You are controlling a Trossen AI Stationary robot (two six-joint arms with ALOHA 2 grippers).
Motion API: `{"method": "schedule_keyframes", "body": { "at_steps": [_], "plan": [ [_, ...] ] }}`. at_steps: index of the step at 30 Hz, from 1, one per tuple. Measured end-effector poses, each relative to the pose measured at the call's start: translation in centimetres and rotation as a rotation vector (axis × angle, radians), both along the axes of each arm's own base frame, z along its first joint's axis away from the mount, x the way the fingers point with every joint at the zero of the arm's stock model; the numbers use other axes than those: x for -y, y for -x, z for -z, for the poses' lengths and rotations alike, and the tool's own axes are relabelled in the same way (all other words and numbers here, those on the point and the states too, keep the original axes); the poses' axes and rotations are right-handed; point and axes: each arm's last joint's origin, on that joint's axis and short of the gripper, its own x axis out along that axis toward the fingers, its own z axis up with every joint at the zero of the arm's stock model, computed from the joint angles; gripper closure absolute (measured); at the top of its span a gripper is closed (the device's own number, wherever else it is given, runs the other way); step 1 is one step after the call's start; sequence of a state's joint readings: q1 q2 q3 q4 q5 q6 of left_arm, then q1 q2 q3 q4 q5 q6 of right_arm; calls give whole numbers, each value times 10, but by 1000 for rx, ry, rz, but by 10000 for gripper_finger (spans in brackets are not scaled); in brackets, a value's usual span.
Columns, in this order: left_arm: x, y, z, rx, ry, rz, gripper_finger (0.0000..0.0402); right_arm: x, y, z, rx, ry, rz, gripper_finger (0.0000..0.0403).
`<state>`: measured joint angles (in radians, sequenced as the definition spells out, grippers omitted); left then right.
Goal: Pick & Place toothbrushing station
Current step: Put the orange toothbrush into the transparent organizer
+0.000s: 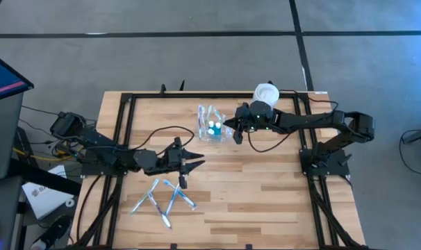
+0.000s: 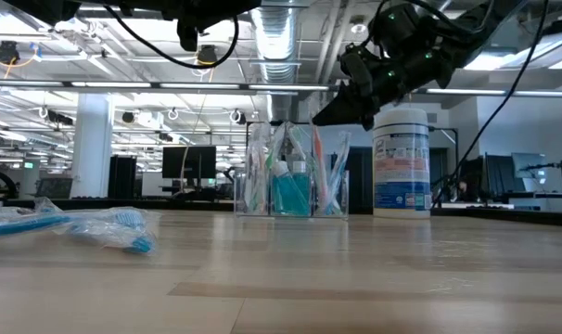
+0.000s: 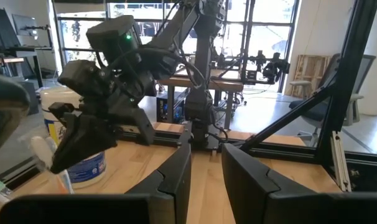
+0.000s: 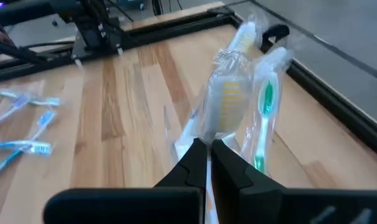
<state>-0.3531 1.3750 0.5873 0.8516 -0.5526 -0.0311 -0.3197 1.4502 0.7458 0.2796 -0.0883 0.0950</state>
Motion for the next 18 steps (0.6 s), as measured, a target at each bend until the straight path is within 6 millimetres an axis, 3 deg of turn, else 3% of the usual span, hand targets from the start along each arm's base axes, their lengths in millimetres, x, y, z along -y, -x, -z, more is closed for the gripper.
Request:
{"method": "schedule_keyframes", "body": {
  "at_steps": [9,18],
  "plan": [
    [0,0,0,-4,-1,0,315,4,-7,14,-19,-24,11,399],
    [0,0,0,-4,-1,0,315,4,-4,14,-44,-35,2,352]
  ]
}}
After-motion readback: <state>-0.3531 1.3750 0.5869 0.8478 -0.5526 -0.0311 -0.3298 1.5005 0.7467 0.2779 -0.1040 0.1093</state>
